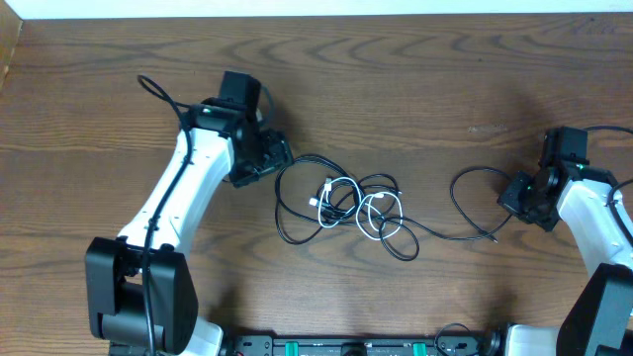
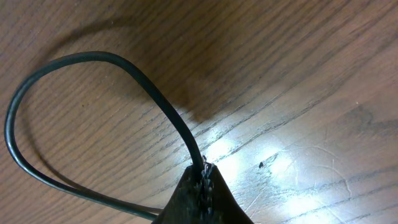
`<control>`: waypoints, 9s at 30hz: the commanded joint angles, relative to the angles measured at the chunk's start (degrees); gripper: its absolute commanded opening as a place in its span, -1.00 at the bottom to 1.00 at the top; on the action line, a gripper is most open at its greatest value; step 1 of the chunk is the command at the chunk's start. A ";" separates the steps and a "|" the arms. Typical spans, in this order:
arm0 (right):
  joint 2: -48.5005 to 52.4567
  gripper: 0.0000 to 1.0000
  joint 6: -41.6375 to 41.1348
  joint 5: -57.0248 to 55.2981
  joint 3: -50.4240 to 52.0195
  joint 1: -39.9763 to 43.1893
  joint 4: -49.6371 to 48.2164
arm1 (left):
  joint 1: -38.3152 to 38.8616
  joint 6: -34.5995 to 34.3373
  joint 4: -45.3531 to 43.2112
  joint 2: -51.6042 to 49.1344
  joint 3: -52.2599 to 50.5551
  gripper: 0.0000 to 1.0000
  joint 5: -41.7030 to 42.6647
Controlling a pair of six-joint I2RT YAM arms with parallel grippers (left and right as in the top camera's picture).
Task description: Untangle cables
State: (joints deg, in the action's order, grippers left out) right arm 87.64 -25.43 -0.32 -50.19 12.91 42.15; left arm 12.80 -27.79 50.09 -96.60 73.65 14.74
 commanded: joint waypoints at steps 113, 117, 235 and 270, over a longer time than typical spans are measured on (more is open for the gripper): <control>11.72 -0.80 14.73 10.95 -0.26 -57.83 -25.62 | 5.88 2.69 -6.21 -16.00 -0.94 -0.85 -3.76; 11.69 -0.98 14.10 10.97 -0.26 -57.57 -25.57 | 5.88 2.67 -6.21 -16.00 -0.94 -0.85 -3.76; 1.51 0.72 12.48 12.74 -19.91 14.99 8.61 | -25.83 11.63 -6.01 -12.35 -8.17 -0.16 17.70; 31.19 -0.53 45.40 15.63 -22.16 -52.87 -27.26 | -25.83 11.63 -5.79 -12.35 -8.17 -0.17 17.68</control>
State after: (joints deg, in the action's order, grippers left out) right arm 117.58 19.11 13.26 -72.29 -38.79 15.79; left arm -13.02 -16.67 44.10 -109.60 65.91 31.88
